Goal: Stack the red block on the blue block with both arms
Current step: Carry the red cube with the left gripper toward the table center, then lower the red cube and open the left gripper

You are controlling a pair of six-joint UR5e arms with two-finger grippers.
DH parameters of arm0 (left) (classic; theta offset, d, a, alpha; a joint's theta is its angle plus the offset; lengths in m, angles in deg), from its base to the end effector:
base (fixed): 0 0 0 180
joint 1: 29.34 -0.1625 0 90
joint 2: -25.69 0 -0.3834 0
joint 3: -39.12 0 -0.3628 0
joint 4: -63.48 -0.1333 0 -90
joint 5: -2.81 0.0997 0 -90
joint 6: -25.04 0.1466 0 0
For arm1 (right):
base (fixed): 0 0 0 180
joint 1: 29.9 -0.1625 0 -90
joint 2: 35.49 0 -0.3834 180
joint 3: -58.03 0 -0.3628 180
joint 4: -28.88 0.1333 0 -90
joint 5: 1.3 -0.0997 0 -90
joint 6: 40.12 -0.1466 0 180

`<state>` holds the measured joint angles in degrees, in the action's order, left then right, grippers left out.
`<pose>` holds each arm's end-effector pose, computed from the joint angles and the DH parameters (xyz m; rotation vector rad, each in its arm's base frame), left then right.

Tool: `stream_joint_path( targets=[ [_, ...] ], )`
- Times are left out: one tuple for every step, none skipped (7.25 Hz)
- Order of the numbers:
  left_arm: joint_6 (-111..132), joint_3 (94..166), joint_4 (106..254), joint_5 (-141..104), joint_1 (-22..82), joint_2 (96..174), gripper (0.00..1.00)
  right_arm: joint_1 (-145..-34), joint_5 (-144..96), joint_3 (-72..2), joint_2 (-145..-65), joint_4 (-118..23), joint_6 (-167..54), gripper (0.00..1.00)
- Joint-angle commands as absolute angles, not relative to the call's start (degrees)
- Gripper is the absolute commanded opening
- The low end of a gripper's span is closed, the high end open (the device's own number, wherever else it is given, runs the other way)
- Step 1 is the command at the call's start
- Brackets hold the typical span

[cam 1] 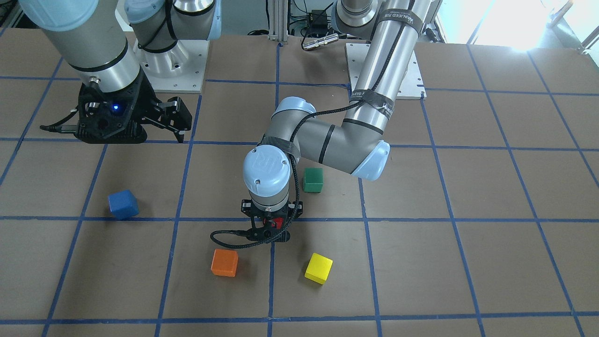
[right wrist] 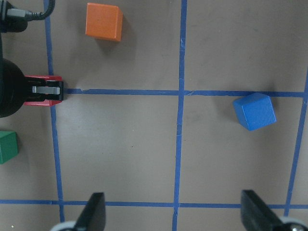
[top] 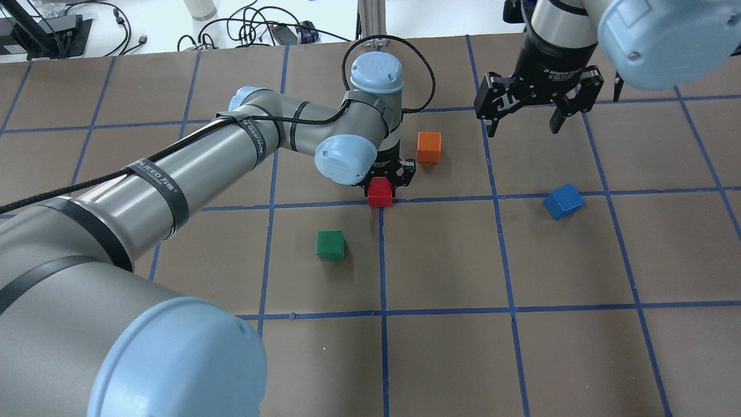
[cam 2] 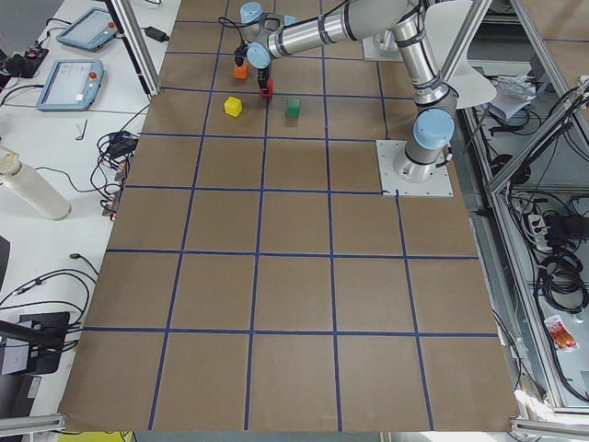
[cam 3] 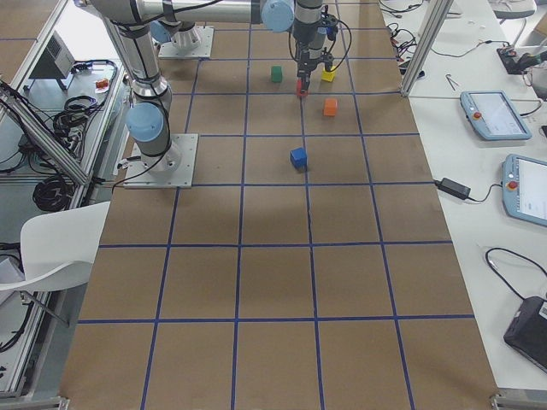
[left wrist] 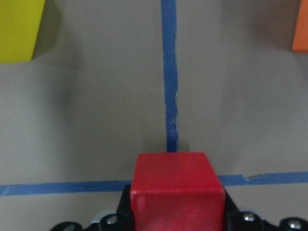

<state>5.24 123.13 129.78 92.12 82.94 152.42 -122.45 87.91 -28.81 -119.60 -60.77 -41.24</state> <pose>-0.3608 -0.5244 0.1266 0.0660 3.1025 0.1849 0.1571 -0.4869 0.3749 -0.0385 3.1282 0.0848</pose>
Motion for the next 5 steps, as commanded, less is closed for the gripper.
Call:
stream_joint_path(
  targets=[
    [5.2,123.1,130.5,91.9,83.2,151.8,1.0,-122.4,87.9,-28.8,-119.6,-60.8,-41.3,1.0],
    [5.4,122.8,132.2,91.8,83.0,150.3,1.0,-122.4,87.9,-28.8,-119.6,-60.8,-41.3,1.0],
    [6.1,121.0,135.9,92.0,82.6,148.3,1.0,-122.4,87.9,-28.8,-119.6,-60.8,-41.3,1.0],
    [6.4,118.2,142.5,92.3,81.8,145.2,1.0,-122.4,87.9,-28.8,-119.7,-60.8,-41.3,1.0],
    [7.4,115.3,147.6,93.9,79.1,142.3,1.0,-122.4,87.9,-28.8,-119.6,-60.8,-41.3,1.0]
  ],
)
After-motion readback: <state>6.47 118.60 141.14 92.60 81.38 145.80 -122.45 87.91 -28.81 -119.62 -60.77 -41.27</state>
